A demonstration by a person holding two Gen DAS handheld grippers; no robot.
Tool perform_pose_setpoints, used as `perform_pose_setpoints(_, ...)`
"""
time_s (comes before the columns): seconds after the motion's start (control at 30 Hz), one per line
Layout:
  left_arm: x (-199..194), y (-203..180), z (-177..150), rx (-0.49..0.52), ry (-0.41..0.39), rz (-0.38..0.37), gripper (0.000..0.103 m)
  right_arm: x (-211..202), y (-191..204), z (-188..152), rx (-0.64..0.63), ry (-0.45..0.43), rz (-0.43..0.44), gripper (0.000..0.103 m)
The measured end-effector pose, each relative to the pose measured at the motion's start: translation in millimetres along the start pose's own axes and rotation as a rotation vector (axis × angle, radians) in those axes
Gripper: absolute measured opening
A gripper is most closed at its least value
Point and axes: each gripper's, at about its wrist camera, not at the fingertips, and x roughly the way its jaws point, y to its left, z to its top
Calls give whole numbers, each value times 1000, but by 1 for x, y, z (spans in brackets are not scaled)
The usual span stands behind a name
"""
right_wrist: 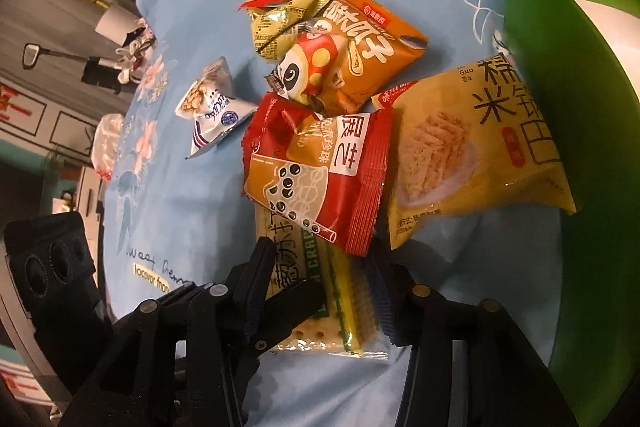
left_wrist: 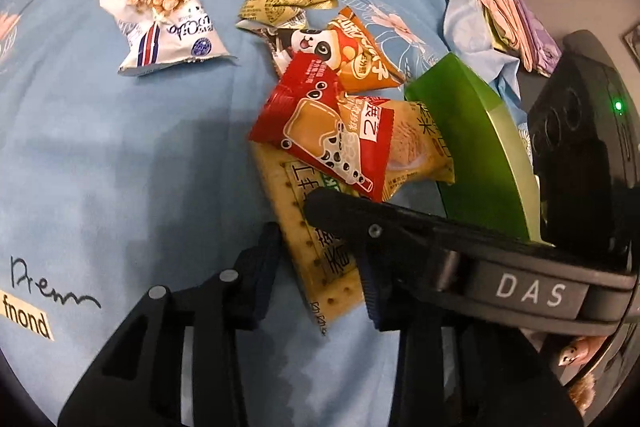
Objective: Organize snacks
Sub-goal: 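Grasp the soda cracker pack with the right gripper, then carry the soda cracker pack with the right gripper over the box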
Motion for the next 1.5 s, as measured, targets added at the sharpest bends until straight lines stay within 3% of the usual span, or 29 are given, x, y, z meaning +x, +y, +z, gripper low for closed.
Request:
perform_pose_setpoints(0.37, -30, -17, -2, 93, -83, 48, 37, -21, 18, -4, -33, -51, 56, 50)
perform_pose_setpoints(1.5, -75, -42, -1, 165, -224, -39, 37, -90, 49, -19, -144, -234, 84, 49)
